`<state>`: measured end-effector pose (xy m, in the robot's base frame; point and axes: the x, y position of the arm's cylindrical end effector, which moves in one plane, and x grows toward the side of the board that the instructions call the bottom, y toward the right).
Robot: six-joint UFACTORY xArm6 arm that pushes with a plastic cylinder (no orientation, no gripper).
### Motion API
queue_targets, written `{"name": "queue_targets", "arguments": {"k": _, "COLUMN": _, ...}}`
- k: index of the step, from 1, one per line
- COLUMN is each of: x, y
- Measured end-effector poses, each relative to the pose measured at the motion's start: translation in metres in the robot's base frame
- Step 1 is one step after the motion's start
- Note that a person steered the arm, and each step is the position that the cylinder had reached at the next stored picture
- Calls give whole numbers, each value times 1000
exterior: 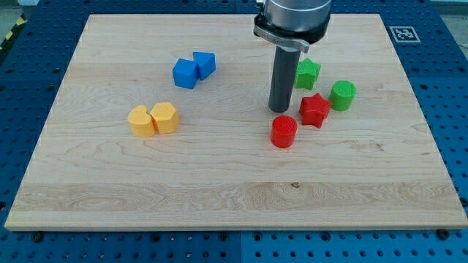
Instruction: Keep red star at bottom left to green circle
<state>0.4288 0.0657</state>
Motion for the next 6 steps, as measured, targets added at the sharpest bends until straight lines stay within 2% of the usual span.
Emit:
{"name": "queue_targets", "arguments": {"k": 2, "x": -23, "y": 37}}
{"name": "queue_targets", "arguments": {"k": 4, "x": 2, "y": 43}}
{"name": "queue_targets", "arguments": {"k": 6, "x": 3, "y": 67}}
